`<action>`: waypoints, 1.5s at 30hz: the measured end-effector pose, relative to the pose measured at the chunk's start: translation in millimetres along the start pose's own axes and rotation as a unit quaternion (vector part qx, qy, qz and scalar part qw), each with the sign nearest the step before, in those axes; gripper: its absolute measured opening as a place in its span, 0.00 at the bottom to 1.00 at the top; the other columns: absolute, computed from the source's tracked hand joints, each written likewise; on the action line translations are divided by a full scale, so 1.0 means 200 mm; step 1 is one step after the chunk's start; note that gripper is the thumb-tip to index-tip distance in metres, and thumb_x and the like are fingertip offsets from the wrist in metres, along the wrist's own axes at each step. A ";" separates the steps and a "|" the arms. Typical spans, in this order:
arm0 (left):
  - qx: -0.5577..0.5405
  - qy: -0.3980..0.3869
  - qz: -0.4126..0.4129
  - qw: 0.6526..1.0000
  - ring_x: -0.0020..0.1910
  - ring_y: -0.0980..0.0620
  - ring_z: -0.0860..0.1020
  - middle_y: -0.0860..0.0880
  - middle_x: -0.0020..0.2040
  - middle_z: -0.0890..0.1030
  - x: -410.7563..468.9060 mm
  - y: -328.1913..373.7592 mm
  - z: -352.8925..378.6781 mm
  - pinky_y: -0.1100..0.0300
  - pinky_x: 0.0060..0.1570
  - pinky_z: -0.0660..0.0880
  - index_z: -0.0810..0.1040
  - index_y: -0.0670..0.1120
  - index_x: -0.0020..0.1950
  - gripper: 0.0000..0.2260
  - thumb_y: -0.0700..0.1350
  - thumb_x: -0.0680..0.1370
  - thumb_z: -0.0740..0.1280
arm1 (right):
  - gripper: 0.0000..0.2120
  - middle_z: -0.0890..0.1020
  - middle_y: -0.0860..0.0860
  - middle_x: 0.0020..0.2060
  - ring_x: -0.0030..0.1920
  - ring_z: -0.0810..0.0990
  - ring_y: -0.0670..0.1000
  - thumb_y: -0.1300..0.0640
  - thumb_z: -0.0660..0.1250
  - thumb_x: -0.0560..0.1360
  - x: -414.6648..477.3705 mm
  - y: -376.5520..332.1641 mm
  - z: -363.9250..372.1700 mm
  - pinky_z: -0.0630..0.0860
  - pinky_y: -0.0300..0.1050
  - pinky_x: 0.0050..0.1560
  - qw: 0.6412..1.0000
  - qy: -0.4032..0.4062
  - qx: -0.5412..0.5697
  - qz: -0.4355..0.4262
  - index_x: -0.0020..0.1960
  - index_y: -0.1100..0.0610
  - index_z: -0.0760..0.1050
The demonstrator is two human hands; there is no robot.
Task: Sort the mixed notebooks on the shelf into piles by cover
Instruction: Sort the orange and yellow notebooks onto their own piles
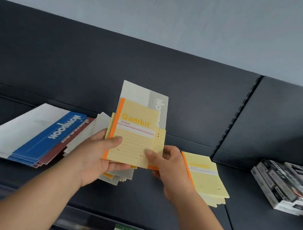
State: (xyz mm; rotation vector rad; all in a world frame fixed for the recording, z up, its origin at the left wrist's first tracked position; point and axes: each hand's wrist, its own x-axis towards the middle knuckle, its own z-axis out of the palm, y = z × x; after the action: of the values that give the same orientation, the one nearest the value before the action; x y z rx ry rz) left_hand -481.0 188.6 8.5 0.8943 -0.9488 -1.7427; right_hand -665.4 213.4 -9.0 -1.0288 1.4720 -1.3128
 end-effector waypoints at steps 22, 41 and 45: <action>-0.038 0.010 -0.001 0.999 0.57 0.40 0.81 0.43 0.59 0.82 0.16 -0.13 0.44 0.43 0.43 0.80 0.75 0.48 0.66 0.13 0.42 0.83 0.58 | 0.17 0.83 0.48 0.47 0.47 0.83 0.50 0.62 0.73 0.73 0.01 0.07 -0.88 0.81 0.52 0.51 0.972 0.175 -0.158 0.010 0.59 0.54 0.75; 0.051 -0.019 0.002 0.999 0.48 0.41 0.85 0.42 0.52 0.85 0.10 -0.24 0.67 0.49 0.35 0.81 0.77 0.48 0.62 0.12 0.50 0.82 0.61 | 0.04 0.84 0.52 0.44 0.35 0.78 0.48 0.59 0.67 0.79 -0.03 -0.07 -0.90 0.73 0.42 0.36 0.995 0.066 -0.068 -0.029 0.53 0.54 0.77; 0.009 0.017 0.017 1.000 0.50 0.43 0.84 0.44 0.54 0.85 0.12 -0.21 0.66 0.48 0.40 0.81 0.75 0.49 0.64 0.13 0.50 0.84 0.56 | 0.02 0.79 0.55 0.43 0.37 0.76 0.51 0.62 0.66 0.79 -0.02 0.01 -0.98 0.74 0.43 0.34 0.990 0.132 0.054 0.011 0.49 0.57 0.75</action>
State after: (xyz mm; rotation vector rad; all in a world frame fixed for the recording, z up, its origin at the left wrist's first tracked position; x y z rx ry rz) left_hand -619.2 204.0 25.2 0.9127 -0.9531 -1.6876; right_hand -852.9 268.3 -1.0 -0.7889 1.5818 -1.5420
